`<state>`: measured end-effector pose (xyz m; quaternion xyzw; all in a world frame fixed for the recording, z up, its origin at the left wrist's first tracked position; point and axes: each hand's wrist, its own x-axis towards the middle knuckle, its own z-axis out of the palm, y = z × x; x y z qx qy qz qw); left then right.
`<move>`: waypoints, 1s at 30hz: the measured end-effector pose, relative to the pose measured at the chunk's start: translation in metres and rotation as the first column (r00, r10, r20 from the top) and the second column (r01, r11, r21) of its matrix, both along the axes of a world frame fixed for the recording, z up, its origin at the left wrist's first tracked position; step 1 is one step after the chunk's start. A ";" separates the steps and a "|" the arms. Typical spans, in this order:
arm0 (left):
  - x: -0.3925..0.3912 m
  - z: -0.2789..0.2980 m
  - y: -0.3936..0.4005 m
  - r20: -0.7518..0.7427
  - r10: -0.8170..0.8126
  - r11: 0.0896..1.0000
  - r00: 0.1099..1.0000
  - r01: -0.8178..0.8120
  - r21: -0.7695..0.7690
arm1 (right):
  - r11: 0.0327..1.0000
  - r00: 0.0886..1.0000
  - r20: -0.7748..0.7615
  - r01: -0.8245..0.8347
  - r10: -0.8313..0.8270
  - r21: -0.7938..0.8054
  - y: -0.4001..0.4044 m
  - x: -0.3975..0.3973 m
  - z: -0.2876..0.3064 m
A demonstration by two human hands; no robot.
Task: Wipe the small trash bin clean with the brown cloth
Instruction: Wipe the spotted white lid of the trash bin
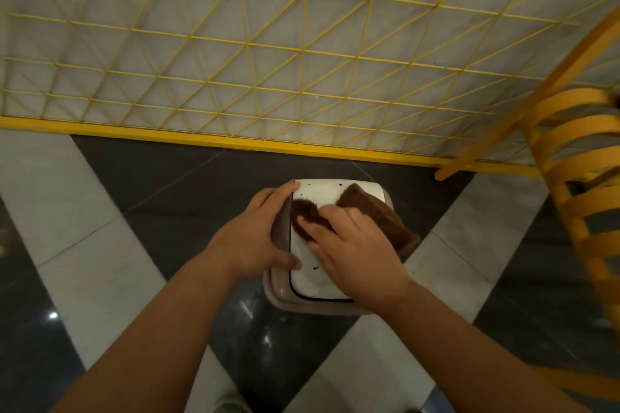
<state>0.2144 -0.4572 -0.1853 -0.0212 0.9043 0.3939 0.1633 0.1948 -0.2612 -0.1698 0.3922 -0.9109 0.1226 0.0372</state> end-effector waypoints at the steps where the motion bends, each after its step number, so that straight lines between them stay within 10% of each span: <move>1: 0.000 0.000 0.000 0.001 0.004 1.000 1.000 -0.004 0.008 | 0.998 0.999 -0.001 -0.050 0.050 0.029 0.011 -0.001 0.002; 8: 0.000 -0.003 0.001 0.010 0.003 1.000 1.000 -0.003 0.002 | 0.942 0.949 0.050 0.315 -0.311 -0.116 0.021 -0.032 0.010; 14: 0.000 -0.005 -0.002 -0.017 0.007 1.000 1.000 -0.006 0.029 | 0.997 0.996 -0.034 -0.080 0.080 -0.010 -0.003 -0.005 0.003; 21: 0.000 -0.008 -0.001 -0.006 0.008 1.000 1.000 -0.007 0.023 | 0.928 0.936 0.033 0.353 -0.352 -0.120 0.017 -0.030 0.008; 30: 0.002 -0.006 -0.002 -0.031 0.004 1.000 0.999 -0.003 0.027 | 0.991 0.990 -0.046 0.129 -0.131 -0.040 -0.003 -0.011 -0.004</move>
